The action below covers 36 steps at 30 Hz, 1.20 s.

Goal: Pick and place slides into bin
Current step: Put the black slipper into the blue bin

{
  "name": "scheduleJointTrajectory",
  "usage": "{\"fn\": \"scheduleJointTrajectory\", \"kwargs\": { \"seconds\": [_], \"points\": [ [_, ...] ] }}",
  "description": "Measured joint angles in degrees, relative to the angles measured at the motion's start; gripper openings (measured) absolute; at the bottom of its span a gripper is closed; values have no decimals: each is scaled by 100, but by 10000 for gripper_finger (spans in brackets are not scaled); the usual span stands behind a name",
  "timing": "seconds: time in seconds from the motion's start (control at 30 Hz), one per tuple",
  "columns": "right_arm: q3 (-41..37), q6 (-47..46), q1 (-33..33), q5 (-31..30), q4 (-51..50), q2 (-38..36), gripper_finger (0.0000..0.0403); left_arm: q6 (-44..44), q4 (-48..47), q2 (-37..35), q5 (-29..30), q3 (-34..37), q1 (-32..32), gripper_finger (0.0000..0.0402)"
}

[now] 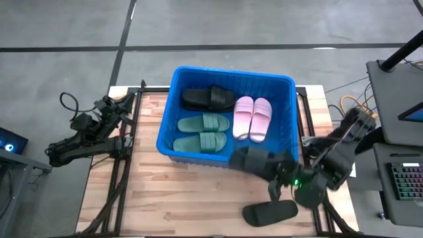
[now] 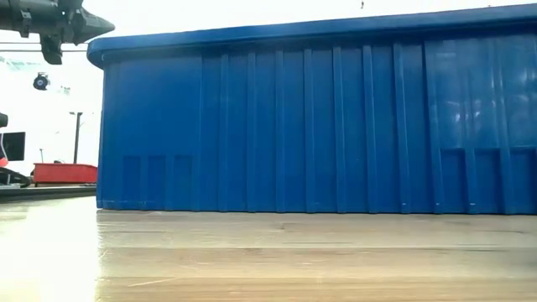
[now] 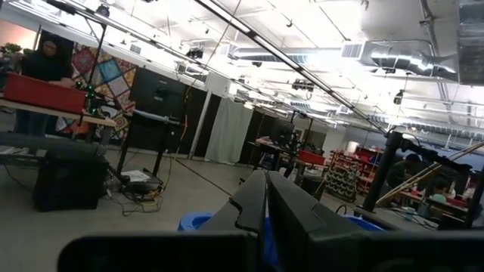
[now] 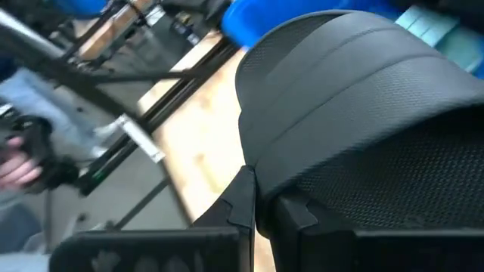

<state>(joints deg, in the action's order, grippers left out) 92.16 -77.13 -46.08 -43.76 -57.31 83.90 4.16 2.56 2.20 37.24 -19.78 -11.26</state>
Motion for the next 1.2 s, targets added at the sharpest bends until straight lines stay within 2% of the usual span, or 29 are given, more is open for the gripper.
{"fn": "scheduleJointTrajectory", "kwargs": {
  "seconds": [0.2,0.4,0.67,0.87,1.2],
  "points": [
    [-29,538,672,-45,-584,-694,11,-2,-1,0,12,14,-1,2],
    [-48,903,1822,184,-621,-1302,11,-3,-3,2,8,41,-1,2],
    [-50,1914,3311,1560,-466,-1499,11,-2,-3,2,1,54,-1,2],
    [-141,1953,4156,2833,-791,-1423,11,-2,-1,9,-8,54,-1,2],
    [-1207,2649,4714,3971,-168,-1410,11,-2,-3,11,-5,54,0,2]
  ]
}}
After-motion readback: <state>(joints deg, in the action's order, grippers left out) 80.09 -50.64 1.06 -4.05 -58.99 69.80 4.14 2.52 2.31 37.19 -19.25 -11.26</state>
